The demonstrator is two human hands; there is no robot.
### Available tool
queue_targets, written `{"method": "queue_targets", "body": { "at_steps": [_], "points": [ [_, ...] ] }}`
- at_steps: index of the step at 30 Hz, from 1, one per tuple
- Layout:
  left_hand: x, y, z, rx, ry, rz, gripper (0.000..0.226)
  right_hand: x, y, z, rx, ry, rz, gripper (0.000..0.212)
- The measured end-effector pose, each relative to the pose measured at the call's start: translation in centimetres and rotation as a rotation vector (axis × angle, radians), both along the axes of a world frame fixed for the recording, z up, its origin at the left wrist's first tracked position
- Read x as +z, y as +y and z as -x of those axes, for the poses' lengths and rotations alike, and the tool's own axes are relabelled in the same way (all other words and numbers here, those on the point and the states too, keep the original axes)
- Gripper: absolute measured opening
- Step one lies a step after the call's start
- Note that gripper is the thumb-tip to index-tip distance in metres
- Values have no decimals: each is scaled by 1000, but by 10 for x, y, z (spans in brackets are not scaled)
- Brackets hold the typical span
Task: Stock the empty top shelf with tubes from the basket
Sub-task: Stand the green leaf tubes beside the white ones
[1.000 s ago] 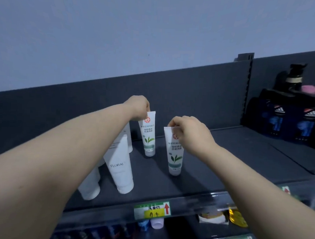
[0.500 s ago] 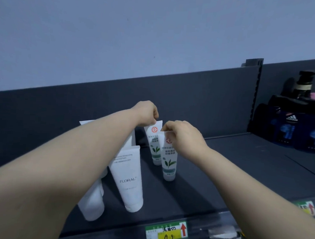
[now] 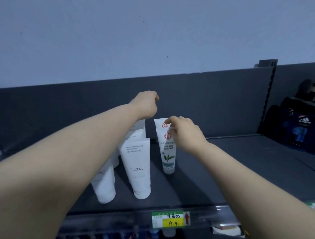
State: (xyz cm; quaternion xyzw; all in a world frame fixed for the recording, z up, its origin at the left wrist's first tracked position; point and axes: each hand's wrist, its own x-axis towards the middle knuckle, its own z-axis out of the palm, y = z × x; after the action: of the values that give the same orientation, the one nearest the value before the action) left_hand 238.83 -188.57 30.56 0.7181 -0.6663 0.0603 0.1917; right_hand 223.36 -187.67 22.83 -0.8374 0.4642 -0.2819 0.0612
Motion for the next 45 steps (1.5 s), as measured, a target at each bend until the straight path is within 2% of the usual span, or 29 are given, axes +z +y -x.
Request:
{"method": "queue_targets", "body": {
  "at_steps": [11,17,23,29,34,42,45],
  "points": [
    [4,105,71,105,-71,15,45,-14,60,88,-5,158,68,42],
    [-38,170,128,156,-125,-58,43,-42,107,145,84,262,81,43],
    [-99,222,182,157,-206,-209,46,-80,142,192,136,321,54,46],
    [-170,244,223,83,-82,-347,46,-137,170,235,164,375,-57,39],
    [-245,249,244,16,37,-529,46,-198,179,267,103,483,-215,41],
    [-356,253,256,-103,187,-772,35,-272,195,305,15,606,-457,41],
    [-393,258,254,-96,312,-842,27,-298,206,314,-5,632,-507,39]
  ]
}}
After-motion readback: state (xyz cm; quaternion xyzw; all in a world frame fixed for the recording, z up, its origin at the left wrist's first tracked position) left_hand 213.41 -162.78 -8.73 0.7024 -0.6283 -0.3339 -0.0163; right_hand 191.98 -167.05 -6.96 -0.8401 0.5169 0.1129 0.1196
